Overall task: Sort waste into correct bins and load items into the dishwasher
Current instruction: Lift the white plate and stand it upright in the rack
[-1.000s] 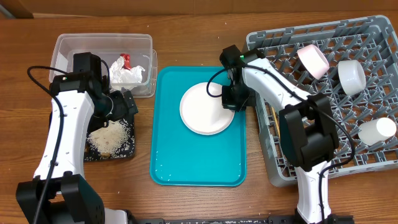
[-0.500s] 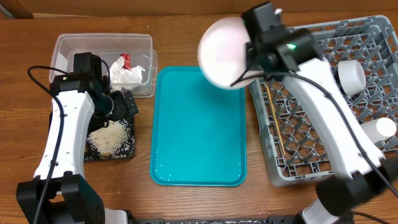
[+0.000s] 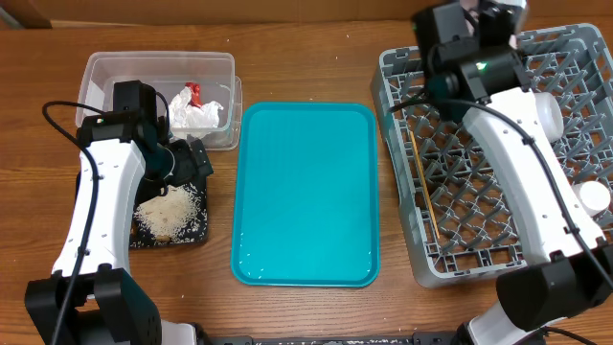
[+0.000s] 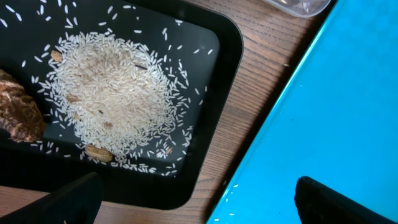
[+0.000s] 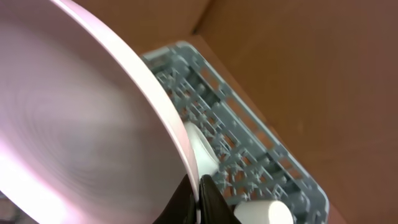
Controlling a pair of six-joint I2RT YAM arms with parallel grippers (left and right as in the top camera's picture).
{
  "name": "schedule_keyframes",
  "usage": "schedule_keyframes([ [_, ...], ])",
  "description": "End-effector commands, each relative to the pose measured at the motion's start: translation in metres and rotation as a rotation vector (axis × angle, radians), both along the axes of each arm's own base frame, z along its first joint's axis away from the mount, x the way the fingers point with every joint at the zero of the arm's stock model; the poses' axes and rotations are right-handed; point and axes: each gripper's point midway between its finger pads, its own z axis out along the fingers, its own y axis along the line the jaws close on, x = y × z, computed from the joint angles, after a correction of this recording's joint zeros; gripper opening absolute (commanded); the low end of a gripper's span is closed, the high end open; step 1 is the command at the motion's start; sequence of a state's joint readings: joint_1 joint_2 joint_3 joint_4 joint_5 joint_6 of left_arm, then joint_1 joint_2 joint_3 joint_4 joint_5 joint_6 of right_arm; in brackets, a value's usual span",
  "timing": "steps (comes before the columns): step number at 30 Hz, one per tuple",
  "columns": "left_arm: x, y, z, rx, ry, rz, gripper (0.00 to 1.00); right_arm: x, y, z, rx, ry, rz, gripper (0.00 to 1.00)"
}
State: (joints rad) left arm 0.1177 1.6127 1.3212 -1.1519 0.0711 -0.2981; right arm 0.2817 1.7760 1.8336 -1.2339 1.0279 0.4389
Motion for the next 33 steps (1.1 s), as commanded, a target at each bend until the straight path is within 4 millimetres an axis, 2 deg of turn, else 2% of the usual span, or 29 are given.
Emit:
schedule_keyframes([
  [1,0.002,-0.003,0.0,-0.009,-0.002,0.008,1.0,0.0,-0.005,-0.028,0.043,0.022,-0.03,0.04],
  [9,0.003,-0.003,0.0,-0.009,-0.004,0.009,1.0,0.0,0.011,-0.089,0.148,0.103,0.021,0.04],
  [12,0.002,-0.003,0.0,-0.009,-0.002,0.009,1.0,-0.004,0.011,-0.104,0.146,0.13,0.018,0.04],
  [20,0.002,-0.003,-0.001,-0.009,-0.001,0.009,1.0,-0.007,0.01,-0.107,0.138,0.138,0.017,0.04],
  [21,0.002,-0.003,-0.001,-0.009,-0.001,0.009,1.0,-0.008,0.012,-0.107,0.139,0.15,0.022,0.08],
  [24,0.002,-0.004,0.0,-0.01,-0.002,0.008,1.0,-0.013,0.02,-0.098,0.144,0.163,0.043,0.42],
  [26,0.002,-0.003,0.0,-0.009,-0.002,0.008,1.0,-0.016,0.025,-0.083,0.178,0.129,0.057,0.54],
  [28,0.002,-0.004,0.0,-0.01,-0.002,0.008,1.0,-0.016,0.032,-0.063,0.251,0.065,0.089,0.59],
  [31,0.001,-0.004,-0.001,-0.01,0.002,0.008,1.0,-0.017,0.034,-0.031,0.384,-0.064,0.131,0.73],
  [33,0.001,-0.004,-0.001,-0.01,0.003,0.008,1.0,-0.019,0.034,-0.016,0.475,-0.108,0.178,0.76],
])
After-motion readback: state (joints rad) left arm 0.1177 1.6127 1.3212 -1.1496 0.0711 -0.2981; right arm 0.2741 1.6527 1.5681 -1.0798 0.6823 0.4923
